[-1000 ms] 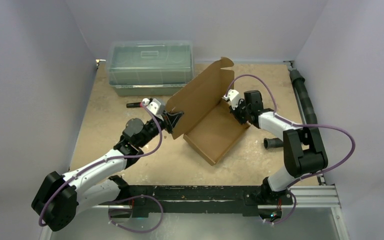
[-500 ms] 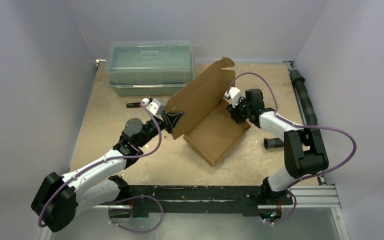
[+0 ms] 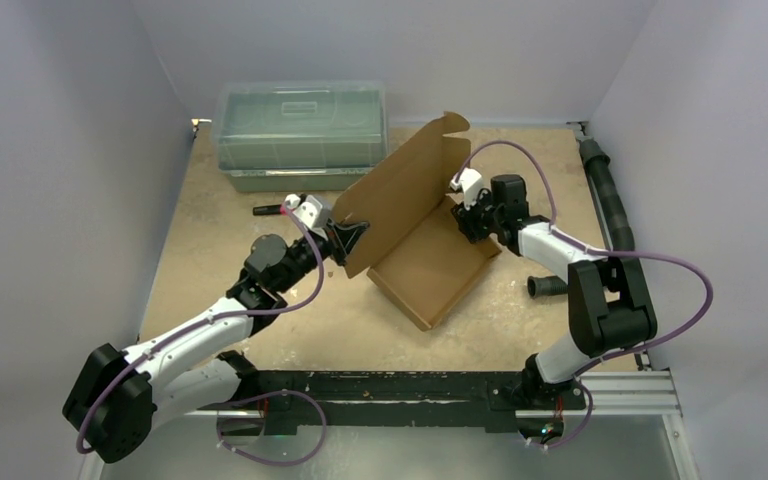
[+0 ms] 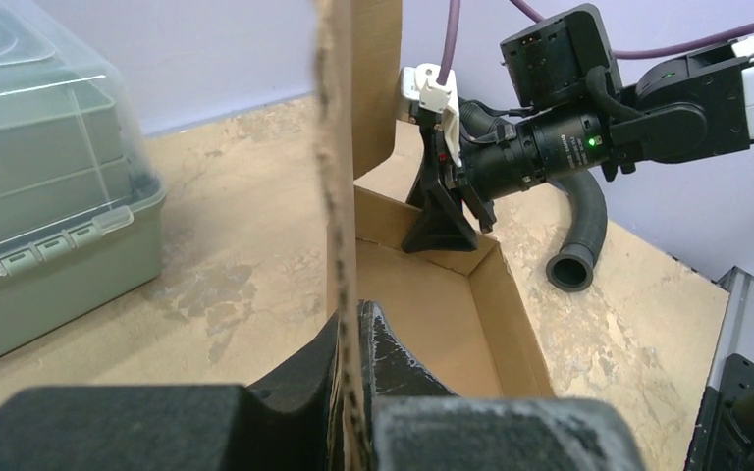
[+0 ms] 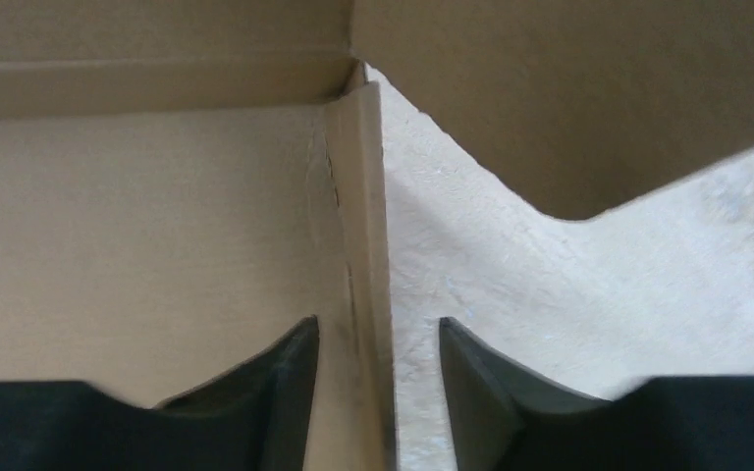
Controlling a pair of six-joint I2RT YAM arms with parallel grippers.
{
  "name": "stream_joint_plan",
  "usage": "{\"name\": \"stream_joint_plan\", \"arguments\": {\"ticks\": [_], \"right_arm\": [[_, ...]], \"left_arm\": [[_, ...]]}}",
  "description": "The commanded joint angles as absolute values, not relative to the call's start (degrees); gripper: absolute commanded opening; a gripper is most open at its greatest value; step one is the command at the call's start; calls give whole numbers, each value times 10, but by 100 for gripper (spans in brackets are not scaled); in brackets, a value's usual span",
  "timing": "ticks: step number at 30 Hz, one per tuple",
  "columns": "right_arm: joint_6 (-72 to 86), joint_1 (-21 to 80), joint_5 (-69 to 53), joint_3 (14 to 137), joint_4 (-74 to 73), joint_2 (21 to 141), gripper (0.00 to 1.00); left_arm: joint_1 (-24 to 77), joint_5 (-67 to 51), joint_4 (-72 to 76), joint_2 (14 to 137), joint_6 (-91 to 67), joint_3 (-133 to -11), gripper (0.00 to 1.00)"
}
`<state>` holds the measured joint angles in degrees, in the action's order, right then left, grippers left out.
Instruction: Fold the paper box
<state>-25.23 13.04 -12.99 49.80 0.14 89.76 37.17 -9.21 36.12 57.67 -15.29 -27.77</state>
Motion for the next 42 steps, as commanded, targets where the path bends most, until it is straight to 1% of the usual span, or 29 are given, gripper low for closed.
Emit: {"name": "stream_joint_plan", "arguments": {"ticks": [1, 3, 5, 7, 9, 11, 13, 15, 17, 19, 22, 25, 27, 32, 34, 35, 39, 42], "right_arm": [[-265, 119, -157, 513, -5, 856, 65], [-305, 112, -181, 519, -53, 830, 77], [-349, 103, -190, 522, -105, 800, 85], [-391, 65, -235, 521, -147, 760, 90], [-412, -2, -330, 518, -173, 702, 92], [-426, -63, -424, 515, -189, 654, 98], [-425, -96, -483, 502, -174, 610, 99], [-405, -102, -503, 485, -141, 580, 99], [-338, -103, -516, 477, -105, 570, 99], [-338, -103, -532, 512, -147, 585, 99], [-396, -103, -567, 591, -249, 623, 99], [-409, -103, -567, 639, -275, 649, 99], [-371, -103, -546, 650, -255, 658, 99], [-362, -103, -542, 658, -239, 701, 99], [-362, -103, -524, 673, -234, 728, 99], [-361, -103, -535, 684, -229, 747, 99], [-410, -104, -511, 755, -300, 816, 94], [-420, -104, -531, 749, -316, 824, 92]], "left_arm": [[372, -91, 380, 582, -125, -311, 0], [372, -85, 376, 588, -109, -315, 0], [372, -83, 373, 600, -91, -322, 0], [371, -86, 366, 616, -68, -335, 0], [371, -99, 365, 634, -40, -345, 0], [369, -116, 370, 653, -9, -354, 0], [361, -140, 370, 672, 19, -368, 0], [345, -179, 373, 694, 30, -385, 0], [319, -237, 380, 721, 18, -410, 0], [290, -307, 397, 749, -11, -428, 0], [259, -399, 411, 801, -51, -472, 0], [250, -454, 366, 849, -51, -525, 0], [249, -473, 341, 870, -46, -547, 0], [248, -490, 340, 887, -44, -555, 0], [247, -502, 335, 893, -43, -558, 0], [247, -506, 330, 894, -39, -560, 0], [244, -502, 309, 893, -16, -557, 0], [243, -497, 300, 891, -3, -554, 0]]}}
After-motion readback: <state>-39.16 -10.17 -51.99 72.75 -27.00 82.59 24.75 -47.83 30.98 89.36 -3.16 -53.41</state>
